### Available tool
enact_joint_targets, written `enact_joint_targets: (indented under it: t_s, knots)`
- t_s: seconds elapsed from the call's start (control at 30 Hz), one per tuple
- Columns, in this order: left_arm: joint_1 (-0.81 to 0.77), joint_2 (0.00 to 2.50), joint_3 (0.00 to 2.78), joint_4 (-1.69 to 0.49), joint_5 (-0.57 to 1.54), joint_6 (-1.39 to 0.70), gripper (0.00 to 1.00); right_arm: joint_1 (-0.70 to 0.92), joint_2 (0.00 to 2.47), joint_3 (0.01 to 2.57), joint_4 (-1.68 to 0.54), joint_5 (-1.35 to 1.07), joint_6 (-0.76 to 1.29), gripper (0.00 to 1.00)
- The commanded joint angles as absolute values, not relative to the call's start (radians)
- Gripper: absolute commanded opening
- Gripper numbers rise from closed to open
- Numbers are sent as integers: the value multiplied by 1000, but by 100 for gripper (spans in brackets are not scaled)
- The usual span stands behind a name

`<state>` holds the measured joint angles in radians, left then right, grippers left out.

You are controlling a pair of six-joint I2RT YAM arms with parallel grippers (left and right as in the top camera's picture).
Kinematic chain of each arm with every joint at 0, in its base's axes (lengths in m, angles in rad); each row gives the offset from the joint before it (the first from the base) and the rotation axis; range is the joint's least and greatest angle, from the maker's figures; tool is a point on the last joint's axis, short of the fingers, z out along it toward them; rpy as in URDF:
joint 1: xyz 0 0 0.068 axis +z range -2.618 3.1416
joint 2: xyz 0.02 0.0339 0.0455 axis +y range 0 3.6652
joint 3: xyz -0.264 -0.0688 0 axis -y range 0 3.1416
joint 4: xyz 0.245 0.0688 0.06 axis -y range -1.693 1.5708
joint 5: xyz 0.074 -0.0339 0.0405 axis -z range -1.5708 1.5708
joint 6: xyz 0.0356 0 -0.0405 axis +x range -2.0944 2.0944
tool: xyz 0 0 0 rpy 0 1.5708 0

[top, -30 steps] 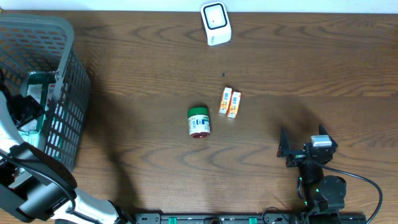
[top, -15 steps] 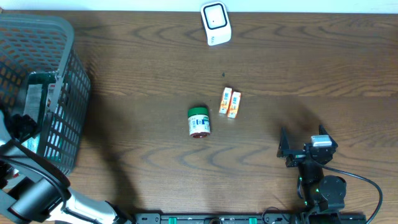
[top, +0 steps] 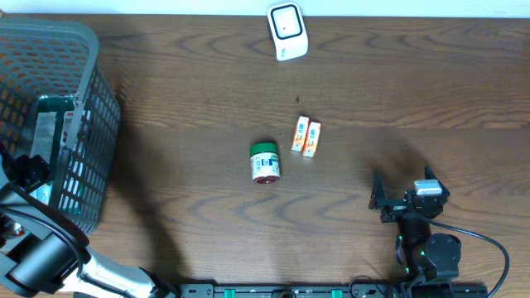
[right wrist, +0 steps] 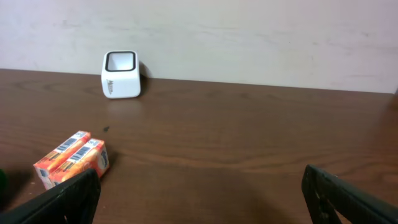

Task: Scan the item barcode
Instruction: 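Reach the left gripper into the grey basket and grasp the red-strip items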

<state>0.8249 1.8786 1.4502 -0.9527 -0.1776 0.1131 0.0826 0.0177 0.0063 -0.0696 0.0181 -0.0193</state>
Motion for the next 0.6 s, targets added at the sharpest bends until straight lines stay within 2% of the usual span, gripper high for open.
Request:
enact_joint_targets:
  t_s: [0.0,0.57]
  knots:
    - [830,1891,1425,-938,-164,146,98,90,15,6,-73,17,-31,99]
    - [837,1892,1326,-779,-189,146,98,90,15,6,-73,17,-31,99]
